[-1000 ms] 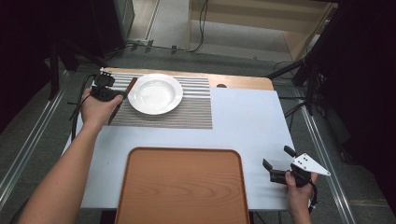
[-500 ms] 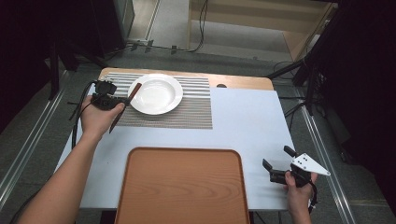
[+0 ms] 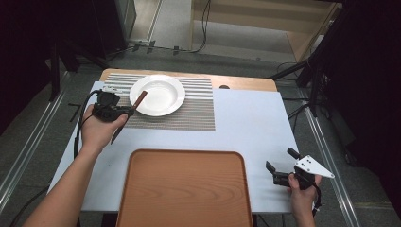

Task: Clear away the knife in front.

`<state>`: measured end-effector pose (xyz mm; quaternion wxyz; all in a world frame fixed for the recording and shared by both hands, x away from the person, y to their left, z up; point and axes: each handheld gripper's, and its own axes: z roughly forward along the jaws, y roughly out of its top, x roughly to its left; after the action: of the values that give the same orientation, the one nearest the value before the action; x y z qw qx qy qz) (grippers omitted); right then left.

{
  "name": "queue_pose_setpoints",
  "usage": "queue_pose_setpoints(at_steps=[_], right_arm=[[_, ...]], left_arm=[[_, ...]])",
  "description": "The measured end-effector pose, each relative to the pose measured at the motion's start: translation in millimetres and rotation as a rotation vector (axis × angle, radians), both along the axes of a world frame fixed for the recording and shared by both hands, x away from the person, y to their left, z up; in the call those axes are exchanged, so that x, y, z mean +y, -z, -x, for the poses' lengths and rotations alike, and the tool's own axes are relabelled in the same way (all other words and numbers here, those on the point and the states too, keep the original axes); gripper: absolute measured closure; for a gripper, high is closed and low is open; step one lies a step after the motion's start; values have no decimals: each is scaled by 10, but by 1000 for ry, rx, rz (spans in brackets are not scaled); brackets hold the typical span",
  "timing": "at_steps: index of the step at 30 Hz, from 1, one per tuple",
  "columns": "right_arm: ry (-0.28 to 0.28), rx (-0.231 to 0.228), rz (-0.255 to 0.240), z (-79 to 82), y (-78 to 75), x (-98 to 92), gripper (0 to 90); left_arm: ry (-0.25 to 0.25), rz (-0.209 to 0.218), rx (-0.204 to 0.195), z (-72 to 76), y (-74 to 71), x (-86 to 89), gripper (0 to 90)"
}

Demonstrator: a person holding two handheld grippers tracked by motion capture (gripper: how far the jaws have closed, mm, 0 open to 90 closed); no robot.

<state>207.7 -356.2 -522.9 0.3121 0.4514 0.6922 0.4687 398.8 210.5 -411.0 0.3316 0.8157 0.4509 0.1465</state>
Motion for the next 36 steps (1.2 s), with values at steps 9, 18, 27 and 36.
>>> queue_pose_setpoints(at_steps=[9, 18, 27, 36], right_arm=[[-1, 1, 1, 1, 0, 3, 0], [1, 2, 4, 2, 0, 10, 0], [-5, -1, 11, -1, 1, 10, 0], [-5, 1, 14, -1, 0, 14, 0]], left_arm=[[52, 7, -8, 241, 29, -119, 764], [87, 4, -16, 447, 59, -219, 764], [108, 19, -25, 636, 60, -250, 764], [125, 27, -22, 835, 117, -276, 763]])
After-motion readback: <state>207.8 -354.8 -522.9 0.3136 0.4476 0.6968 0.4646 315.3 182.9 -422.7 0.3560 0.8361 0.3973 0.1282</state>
